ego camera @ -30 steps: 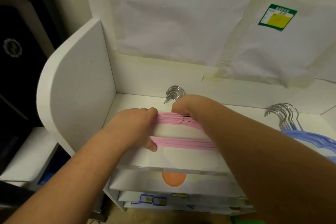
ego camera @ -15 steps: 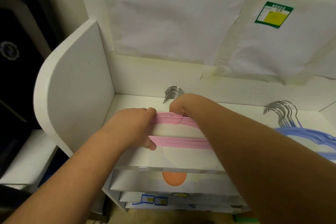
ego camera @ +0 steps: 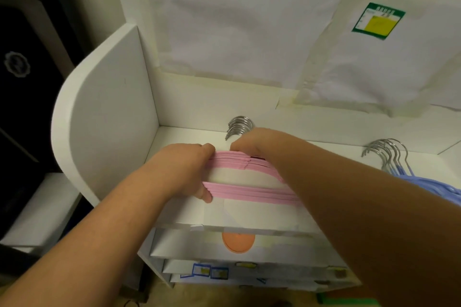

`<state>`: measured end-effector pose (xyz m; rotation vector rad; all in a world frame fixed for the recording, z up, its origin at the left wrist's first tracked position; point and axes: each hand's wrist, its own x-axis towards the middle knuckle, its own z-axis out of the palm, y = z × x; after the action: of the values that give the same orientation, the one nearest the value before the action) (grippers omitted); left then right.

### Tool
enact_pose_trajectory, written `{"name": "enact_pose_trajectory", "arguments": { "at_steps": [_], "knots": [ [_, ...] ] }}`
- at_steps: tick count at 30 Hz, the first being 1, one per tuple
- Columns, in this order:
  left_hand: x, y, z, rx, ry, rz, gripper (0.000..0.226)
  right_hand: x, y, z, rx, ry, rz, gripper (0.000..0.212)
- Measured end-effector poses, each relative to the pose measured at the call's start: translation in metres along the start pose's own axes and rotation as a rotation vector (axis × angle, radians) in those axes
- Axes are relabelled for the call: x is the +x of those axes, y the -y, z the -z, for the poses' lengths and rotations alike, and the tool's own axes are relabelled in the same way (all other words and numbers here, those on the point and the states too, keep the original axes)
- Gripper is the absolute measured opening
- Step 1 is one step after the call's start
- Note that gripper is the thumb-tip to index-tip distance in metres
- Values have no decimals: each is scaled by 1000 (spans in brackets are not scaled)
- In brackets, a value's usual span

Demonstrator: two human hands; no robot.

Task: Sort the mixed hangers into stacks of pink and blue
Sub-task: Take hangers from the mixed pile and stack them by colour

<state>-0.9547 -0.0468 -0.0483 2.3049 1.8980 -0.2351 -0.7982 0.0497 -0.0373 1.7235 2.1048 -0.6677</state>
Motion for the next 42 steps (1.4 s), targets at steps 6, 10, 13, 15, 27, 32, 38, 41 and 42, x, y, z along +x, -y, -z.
{"name": "enact_pose_trajectory", "arguments": {
  "at_steps": [6,10,13,15,27,32,38,41,42],
  "knots": [
    [1,2,0,-2,2,-4,81,-58,-65,14,-23,35,180,95],
    [3,6,-2,10,-6,-27,75,-93,-108,-12,-155,-44,249,100],
    [2,3,-1,-12,12,-19,74,-82,-118,-37,-148,-220,315,61],
    [-2,8,-4,-28,30,-16,78,-80,-121,-39,-166,-285,343,50],
    [-12,28,-7,-142,48,51,70,-81,-151,-35,-57,-196,315,95],
    [-11,31,-6,-104,27,89,67,-79,-157,-34,-129,-262,383,48],
    [-11,29,-4,-83,5,99,65,-75,-158,-37,-121,-303,420,37],
    [-15,26,-4,-76,-17,101,63,-74,-158,-39,-93,-300,412,38],
    [-15,27,-4,-77,-18,100,63,-74,-159,-38,-83,-292,405,42]
  ]
}}
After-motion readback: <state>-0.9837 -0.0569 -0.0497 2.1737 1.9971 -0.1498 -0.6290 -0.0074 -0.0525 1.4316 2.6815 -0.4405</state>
